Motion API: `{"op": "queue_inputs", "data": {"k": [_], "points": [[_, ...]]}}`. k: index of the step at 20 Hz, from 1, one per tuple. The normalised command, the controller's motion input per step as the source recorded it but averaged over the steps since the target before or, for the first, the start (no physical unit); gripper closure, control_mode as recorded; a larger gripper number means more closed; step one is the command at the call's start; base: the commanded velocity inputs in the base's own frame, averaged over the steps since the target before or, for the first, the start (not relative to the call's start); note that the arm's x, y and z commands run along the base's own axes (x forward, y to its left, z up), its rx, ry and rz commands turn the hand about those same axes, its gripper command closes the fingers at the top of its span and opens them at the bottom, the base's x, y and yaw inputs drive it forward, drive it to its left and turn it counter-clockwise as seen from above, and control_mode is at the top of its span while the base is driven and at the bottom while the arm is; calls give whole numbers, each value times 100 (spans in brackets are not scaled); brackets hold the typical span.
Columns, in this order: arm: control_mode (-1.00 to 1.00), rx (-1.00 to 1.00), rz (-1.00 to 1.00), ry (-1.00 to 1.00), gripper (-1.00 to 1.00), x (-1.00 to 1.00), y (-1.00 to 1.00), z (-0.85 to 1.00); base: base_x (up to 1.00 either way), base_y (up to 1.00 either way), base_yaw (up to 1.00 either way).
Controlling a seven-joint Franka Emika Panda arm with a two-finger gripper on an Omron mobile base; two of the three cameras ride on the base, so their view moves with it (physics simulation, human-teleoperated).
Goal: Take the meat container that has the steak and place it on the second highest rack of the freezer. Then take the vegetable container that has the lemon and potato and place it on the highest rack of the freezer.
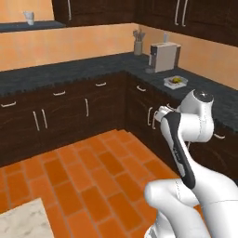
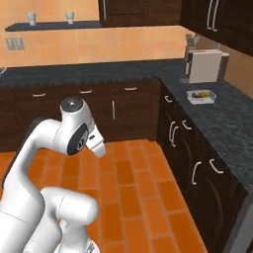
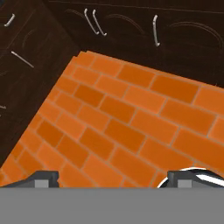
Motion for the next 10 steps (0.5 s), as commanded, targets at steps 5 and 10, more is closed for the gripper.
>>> {"op": "queue_inputs", "data": {"k": [5, 10], "points": [[100, 0, 0, 0, -100, 0, 0, 0, 100, -2, -38], [100, 0, 0, 0, -100, 0, 0, 0, 100, -24, -48]]}}
